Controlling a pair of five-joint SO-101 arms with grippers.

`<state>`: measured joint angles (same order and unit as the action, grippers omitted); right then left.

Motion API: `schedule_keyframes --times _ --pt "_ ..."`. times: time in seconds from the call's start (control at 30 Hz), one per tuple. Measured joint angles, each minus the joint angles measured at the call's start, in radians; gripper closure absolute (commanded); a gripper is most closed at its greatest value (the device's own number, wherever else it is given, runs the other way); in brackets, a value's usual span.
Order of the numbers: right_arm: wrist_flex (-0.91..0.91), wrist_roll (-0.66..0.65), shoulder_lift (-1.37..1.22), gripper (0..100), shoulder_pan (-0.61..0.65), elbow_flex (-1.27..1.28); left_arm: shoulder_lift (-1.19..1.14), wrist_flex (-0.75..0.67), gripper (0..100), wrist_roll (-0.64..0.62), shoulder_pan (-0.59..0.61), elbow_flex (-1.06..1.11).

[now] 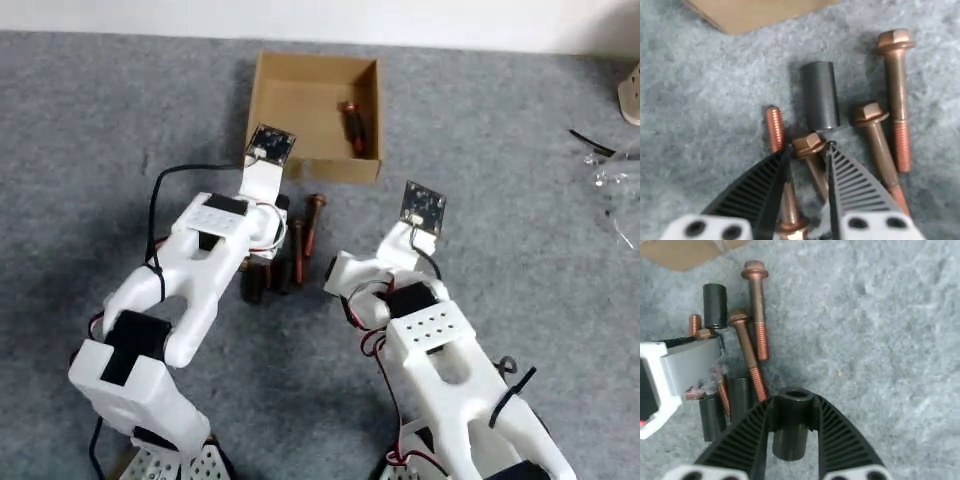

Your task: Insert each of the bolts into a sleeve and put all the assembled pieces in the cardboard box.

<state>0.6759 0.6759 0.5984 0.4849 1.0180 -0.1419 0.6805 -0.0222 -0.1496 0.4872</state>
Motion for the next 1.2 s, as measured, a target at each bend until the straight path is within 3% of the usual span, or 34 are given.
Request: schedule_keyframes --times 0.33,1.03,1.2 --pt "0.000 0.000 0.000 99.5 0.000 0.000 0.112 0.002 88 -0.021 0.011 0.092" --pt "0.000 0.000 0.000 99.5 0.000 0.000 0.106 0.020 88 -0.103 0.057 0.120" --pt "0.000 0.000 0.000 99.5 0.000 0.000 0.034 0.081 88 -0.107 0.057 0.068"
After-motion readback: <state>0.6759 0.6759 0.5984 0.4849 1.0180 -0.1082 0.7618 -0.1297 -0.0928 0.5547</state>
